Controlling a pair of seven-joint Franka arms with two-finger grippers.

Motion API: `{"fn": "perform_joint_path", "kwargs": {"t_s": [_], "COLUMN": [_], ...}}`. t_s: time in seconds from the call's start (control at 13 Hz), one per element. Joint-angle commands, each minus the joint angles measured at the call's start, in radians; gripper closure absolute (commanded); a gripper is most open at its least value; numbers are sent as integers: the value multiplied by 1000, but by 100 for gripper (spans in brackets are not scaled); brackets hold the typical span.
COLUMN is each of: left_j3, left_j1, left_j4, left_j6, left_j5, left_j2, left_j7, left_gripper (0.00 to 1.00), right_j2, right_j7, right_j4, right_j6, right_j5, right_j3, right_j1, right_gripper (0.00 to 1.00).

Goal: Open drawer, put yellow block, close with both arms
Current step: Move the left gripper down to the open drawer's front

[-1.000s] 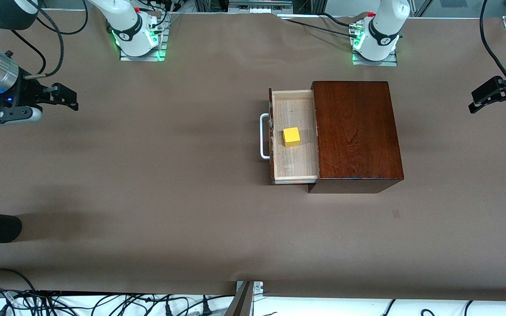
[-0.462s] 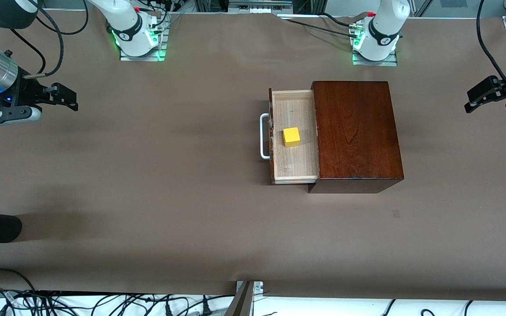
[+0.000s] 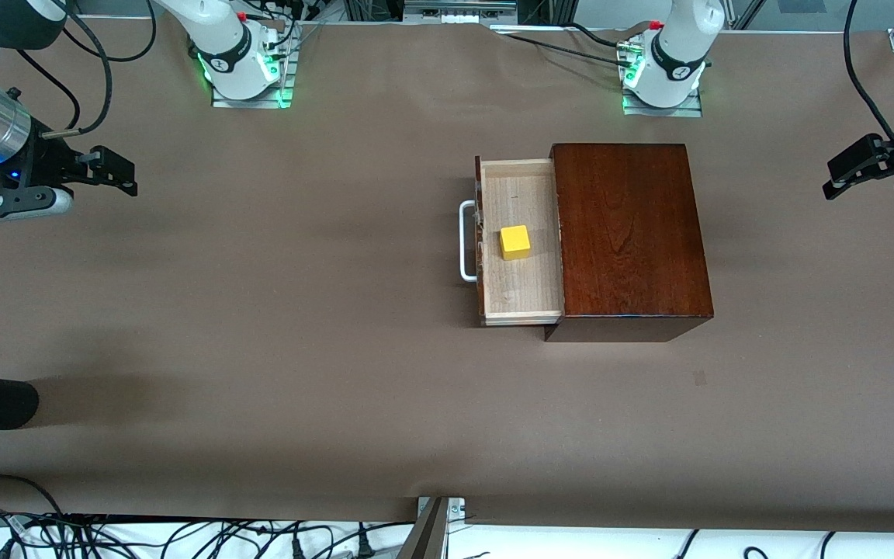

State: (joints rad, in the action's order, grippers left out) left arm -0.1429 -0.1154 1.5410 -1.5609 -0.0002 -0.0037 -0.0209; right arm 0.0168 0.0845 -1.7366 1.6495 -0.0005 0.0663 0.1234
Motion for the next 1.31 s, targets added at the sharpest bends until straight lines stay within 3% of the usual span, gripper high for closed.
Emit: {"fn": "perform_joint_path", "kwargs": {"t_s": [0.0,0.62,1.23], "left_j3": [0,68,192], "left_j1": [0,-12,-127], "left_j4": [-16,-24,-30], "left_j6": [18,16,4], "left_j5": [-11,-6,-14], "left_j2": [-1,-1,66], "left_j7": [-5,-132,-560], "left_gripper": [0,0,0], "right_j2": [-1,-1,-4], "right_j7": [17,18,18], "right_j4": [28,40,54], "right_j6": [-16,-16,-16], "right_j5": [10,11,13], "right_j3": [7,4,4], "right_j1": [9,10,10], "right_gripper": [0,0,0]}}
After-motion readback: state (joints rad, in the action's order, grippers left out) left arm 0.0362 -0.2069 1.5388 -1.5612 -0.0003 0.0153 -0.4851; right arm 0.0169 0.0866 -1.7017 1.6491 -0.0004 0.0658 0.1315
